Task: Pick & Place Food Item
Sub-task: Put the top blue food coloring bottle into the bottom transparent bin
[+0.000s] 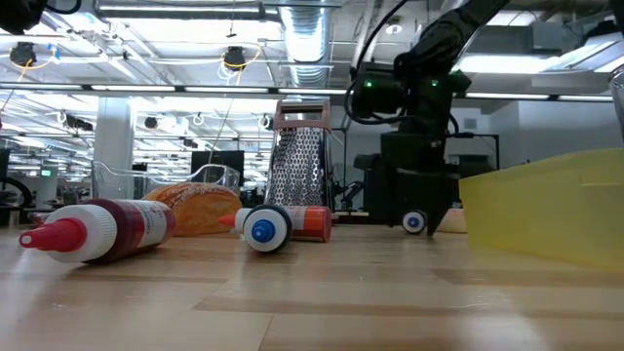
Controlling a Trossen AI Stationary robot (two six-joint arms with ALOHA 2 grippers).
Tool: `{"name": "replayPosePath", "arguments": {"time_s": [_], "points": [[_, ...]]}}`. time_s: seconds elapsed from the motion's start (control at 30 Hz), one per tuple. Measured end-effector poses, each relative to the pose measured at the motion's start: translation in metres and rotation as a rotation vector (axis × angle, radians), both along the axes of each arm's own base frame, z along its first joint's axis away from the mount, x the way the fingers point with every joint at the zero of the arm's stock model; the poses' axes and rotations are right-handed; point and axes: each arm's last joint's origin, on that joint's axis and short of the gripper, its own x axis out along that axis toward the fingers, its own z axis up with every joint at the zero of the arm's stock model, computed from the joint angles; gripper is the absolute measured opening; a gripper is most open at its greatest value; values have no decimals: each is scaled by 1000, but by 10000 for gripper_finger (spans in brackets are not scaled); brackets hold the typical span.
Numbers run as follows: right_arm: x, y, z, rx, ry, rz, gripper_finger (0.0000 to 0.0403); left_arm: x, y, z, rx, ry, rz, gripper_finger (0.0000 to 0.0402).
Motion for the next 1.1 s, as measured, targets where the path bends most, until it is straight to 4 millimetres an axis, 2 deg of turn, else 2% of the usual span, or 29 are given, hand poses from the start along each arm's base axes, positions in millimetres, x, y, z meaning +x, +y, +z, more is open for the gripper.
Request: {"name": "replayPosePath", "arguments": {"time_s": [0.2,0.4,0.53,0.8,0.93,1.0,1.1], "points": [[7,-6,8,-35,-60,-24,260,0,0,0,0,0,0,182],[6,-14,6,-44,-53,-47,254,0,0,0,-4,0,-2,182],[5,-15,6,-45,-51,-51,223,0,0,0,-7,-1,-3,182],[4,-12,4,-49,-30,-41,115,0,0,0,-11,-1,-5,182],[4,-6,6,-57,-27,-31,114,0,0,0,-15,-3,-6,182],[4,-2,11,-87,-37,-49,97,0,0,0,-15,-3,-6,182],[3,5,23,-129,-71,-111,97,0,0,0,-15,-3,-6,182]]}}
